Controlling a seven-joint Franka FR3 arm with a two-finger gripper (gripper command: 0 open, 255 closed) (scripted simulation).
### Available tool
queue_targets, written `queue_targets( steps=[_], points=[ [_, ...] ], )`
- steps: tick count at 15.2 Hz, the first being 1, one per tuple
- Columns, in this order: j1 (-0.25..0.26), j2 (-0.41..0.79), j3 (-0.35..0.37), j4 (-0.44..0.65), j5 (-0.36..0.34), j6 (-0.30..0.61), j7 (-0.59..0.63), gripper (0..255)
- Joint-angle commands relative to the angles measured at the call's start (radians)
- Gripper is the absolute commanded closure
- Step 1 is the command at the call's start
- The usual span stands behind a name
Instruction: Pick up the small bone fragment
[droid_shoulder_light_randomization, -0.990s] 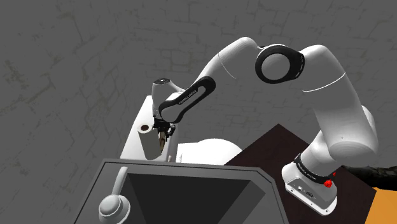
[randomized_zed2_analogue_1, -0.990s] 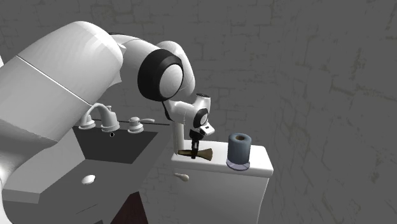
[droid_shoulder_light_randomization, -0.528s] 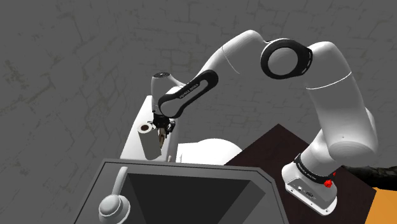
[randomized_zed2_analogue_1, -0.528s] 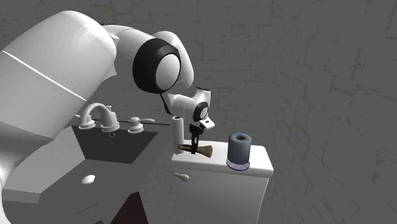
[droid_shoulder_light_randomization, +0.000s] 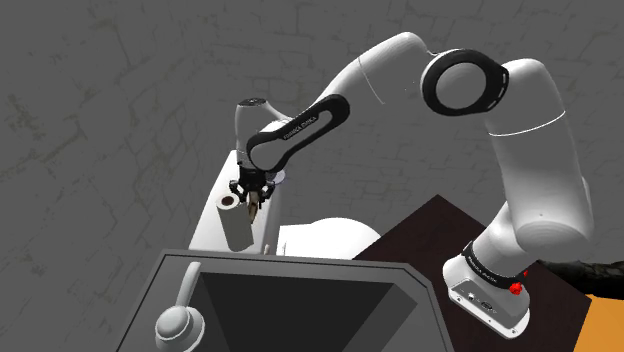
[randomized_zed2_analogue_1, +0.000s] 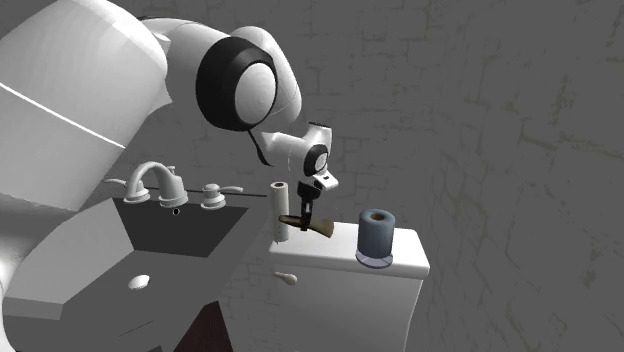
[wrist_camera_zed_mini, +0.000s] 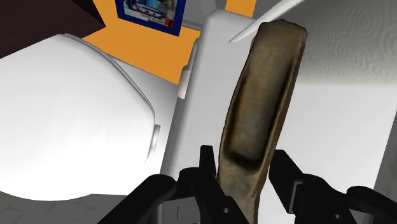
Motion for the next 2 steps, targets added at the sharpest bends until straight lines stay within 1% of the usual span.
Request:
queue_targets(
  steps=[1, 2],
  points=[
    [-0.002, -0.012, 0.003, -0.003, 0.003, -0.009, 0.000, 255],
    [-0.002, -0.012, 0.003, -0.003, 0.003, -0.009, 0.000, 255]
  ],
)
